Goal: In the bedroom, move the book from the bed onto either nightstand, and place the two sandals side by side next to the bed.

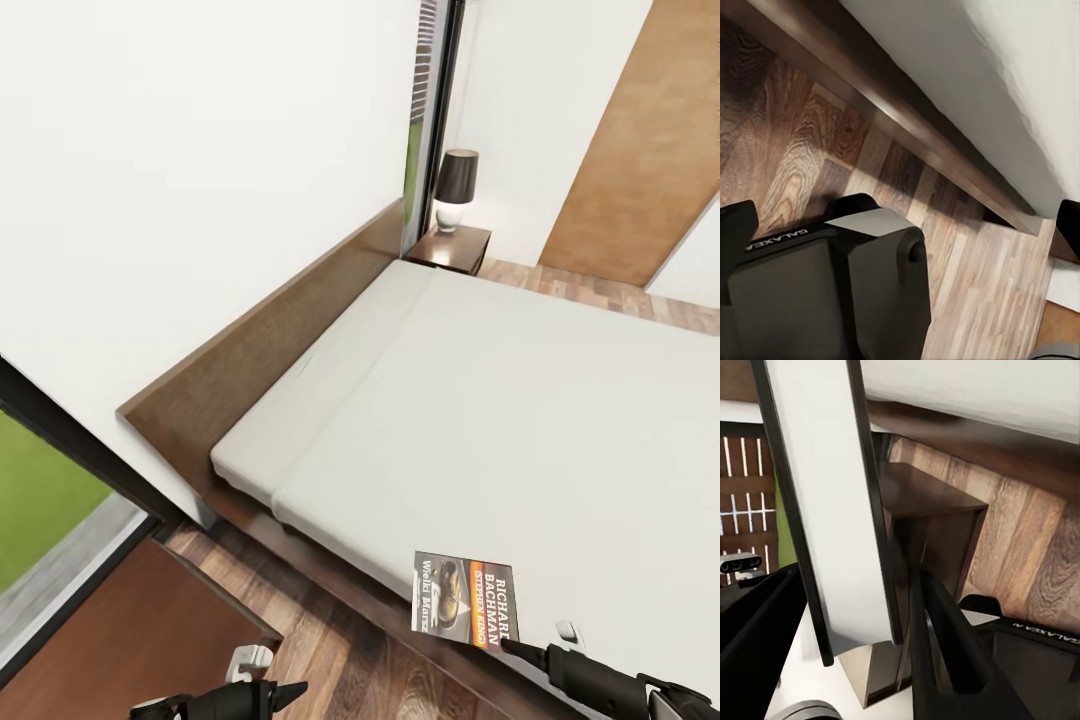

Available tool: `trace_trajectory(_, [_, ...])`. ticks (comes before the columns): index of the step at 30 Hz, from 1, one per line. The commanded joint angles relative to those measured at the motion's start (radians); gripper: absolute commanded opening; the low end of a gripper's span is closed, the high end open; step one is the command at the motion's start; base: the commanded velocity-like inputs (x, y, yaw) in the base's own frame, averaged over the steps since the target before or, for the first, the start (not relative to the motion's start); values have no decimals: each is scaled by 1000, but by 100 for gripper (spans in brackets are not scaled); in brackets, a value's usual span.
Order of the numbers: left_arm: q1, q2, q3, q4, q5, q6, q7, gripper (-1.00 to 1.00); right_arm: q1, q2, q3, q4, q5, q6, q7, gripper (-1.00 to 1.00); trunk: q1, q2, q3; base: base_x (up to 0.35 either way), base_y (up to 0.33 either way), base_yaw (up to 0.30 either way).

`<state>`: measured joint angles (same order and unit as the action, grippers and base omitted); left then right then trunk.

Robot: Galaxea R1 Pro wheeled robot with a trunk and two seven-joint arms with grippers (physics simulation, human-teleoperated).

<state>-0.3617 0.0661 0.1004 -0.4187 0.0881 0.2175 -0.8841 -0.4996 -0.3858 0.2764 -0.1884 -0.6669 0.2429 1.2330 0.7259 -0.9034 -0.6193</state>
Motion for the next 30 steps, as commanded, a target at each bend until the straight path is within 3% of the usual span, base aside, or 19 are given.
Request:
trace_trajectory(1, [0,0,2,0,6,10,-4,100,0,-1,7,0,-10,10,2,-100,0,-1,1,0,0,0])
trace_trajectory(12, [0,5,5,0,6,12,-21,100,0,-1,7,0,-10,10,1,-100,0,-1,19,0,0,0])
trace_trajectory(18, [0,11,6,0,4,11,-130,100,0,-1,7,0,-10,10,0,-100,0,-1,28,0,0,0])
trace_trajectory(30, [0,10,5,0,4,10,-135,100,0,-1,7,0,-10,10,0,-100,0,-1,47,0,0,0])
